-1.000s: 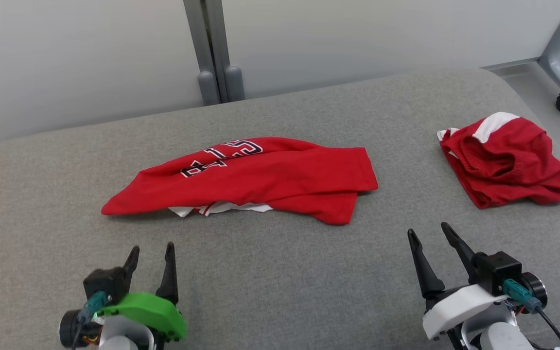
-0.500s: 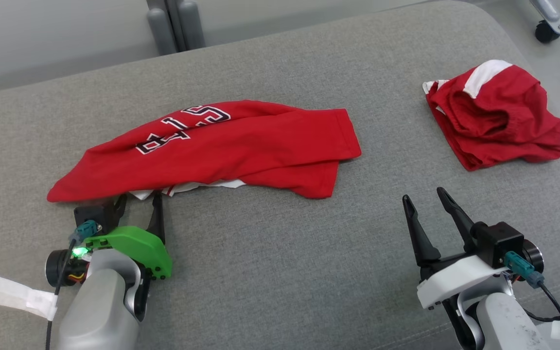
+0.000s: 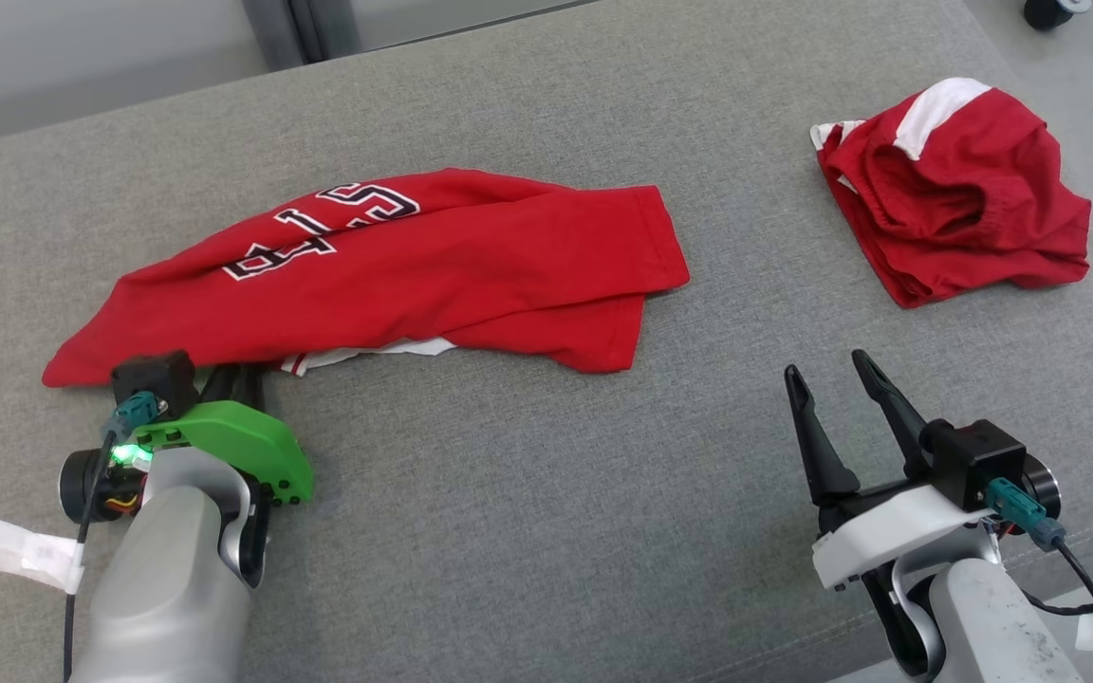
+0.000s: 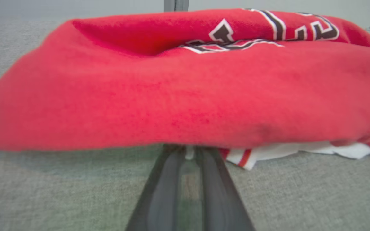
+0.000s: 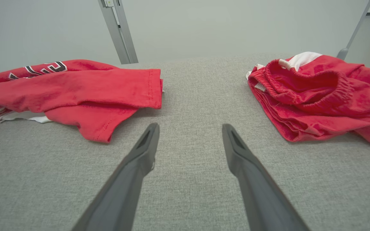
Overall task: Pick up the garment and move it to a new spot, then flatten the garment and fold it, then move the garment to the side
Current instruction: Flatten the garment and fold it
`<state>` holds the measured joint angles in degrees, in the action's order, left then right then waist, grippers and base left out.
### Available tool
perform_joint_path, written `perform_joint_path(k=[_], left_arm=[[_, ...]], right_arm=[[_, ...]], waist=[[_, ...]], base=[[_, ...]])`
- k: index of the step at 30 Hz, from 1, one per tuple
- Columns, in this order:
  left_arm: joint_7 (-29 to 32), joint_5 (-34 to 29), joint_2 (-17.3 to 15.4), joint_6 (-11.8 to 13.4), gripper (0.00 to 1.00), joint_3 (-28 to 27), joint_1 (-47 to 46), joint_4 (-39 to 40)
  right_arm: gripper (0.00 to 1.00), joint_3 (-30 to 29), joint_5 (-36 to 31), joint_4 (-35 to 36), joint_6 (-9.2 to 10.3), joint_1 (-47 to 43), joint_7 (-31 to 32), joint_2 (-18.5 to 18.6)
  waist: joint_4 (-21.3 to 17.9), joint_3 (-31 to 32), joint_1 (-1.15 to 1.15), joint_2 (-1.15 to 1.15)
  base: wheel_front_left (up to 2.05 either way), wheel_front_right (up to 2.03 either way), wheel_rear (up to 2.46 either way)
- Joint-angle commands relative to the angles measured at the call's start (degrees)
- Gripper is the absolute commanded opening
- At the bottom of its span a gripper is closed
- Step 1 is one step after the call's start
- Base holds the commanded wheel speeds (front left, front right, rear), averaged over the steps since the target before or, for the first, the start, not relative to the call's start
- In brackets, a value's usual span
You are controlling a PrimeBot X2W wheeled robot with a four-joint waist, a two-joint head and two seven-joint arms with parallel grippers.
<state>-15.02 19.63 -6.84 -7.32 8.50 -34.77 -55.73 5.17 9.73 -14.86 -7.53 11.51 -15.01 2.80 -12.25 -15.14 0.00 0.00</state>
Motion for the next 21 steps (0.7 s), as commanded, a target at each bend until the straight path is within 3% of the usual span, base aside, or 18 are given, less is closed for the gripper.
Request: perform_joint_path(k=[1,9,15,21], left_arm=[[-0.15,-0.14,-0.52,-0.26,0.00,-0.23,-0.74,0.32],[-0.17,-3.02,-1.98,-0.27,0.00,1.55,1.73,1.62],[-0.19,-5.66,-4.90,-0.23,0.00,3.46,4.17,6.70],[5.39,-6.38,-10.62,-0.23,0.00,11.82,5.98,12.21]], right_arm=[[1.00,-0.09,0.55,0.21,0.09,0.50,-0.24,0.19],[1.00,-1.01,0.26,-0.39,0.09,-0.87,-0.24,0.19],[1.00,-0.95,0.45,-0.97,0.09,-2.36,-0.24,0.20],[1.00,-0.76,0.86,-1.51,0.09,-4.17,-0.23,0.19]], waist=[[0.04,0.08,0.00,0.00],[1.11,2.51,0.00,0.00],[2.62,6.07,0.00,0.00],[4.09,9.36,0.00,0.00]], base=[[0.00,0.00,0.00],[0.00,0.00,0.00],[0.00,0.00,0.00],[0.00,0.00,0.00]])
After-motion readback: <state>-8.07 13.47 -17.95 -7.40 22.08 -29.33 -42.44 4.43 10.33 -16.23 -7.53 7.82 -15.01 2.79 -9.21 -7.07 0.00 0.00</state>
